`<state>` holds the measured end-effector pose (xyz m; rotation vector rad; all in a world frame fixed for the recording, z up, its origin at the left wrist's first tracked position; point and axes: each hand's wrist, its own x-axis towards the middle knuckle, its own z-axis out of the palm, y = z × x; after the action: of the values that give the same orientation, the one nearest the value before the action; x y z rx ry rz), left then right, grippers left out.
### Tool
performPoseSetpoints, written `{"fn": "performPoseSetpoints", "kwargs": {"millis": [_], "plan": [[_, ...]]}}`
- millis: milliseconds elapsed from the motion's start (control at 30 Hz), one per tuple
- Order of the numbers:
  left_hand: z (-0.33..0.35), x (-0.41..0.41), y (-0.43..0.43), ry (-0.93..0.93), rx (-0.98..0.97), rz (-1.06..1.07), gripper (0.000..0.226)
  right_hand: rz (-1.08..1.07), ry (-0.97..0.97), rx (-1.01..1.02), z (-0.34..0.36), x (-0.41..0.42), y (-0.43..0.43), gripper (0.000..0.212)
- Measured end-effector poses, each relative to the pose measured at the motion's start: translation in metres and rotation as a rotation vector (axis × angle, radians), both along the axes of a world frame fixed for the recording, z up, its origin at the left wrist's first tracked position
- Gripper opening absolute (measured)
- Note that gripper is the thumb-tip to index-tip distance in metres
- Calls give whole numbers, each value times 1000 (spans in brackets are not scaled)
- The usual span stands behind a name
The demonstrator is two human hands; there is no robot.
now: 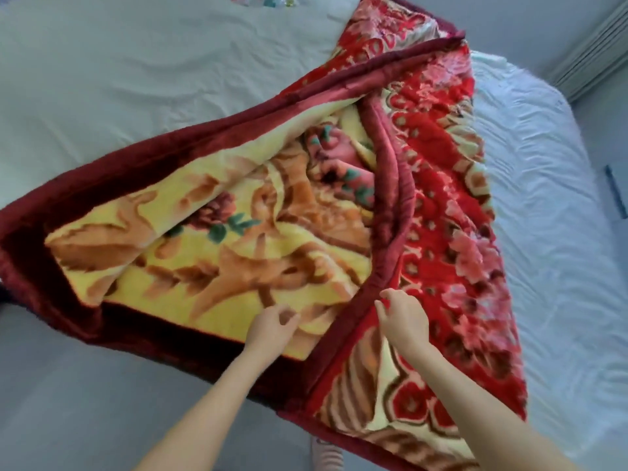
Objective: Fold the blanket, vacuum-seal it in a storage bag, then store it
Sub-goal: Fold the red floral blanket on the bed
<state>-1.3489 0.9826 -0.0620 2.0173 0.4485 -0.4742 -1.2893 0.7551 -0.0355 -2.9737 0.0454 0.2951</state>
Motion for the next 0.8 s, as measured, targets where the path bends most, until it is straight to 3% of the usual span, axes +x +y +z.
{"fn": "performPoseSetpoints", "kwargs": {"millis": [133, 233, 300, 367, 467, 500, 567, 700, 800], "plan": [[-15, 33, -81, 6, -5, -72, 45, -74, -38, 10, -14, 44, -14, 49], [-21, 54, -111, 27, 115, -117, 57, -244, 89, 106, -21, 87, -9, 76], [-25, 63, -118, 78, 167, -156, 54, -315, 206, 159, -22, 107, -7, 63], [-24, 69, -116, 152, 82, -139, 41, -361, 246, 272, -12, 115, -8, 38], [-3, 66, -95, 208, -248, -22, 6, -197, 128, 419, 14, 107, 10, 25], [5, 63, -80, 200, -254, -20, 7, -104, 79, 445, 23, 101, 24, 24], [16, 50, -45, 177, -134, -24, 10, 76, 70, 470, 27, 92, 56, 25], [-4, 21, 4, 252, 252, 90, 39, 280, 415, 410, -5, 74, 95, 52], [-33, 16, 1, 330, 278, 127, 48, 351, 348, 362, -18, 49, 75, 50]]}}
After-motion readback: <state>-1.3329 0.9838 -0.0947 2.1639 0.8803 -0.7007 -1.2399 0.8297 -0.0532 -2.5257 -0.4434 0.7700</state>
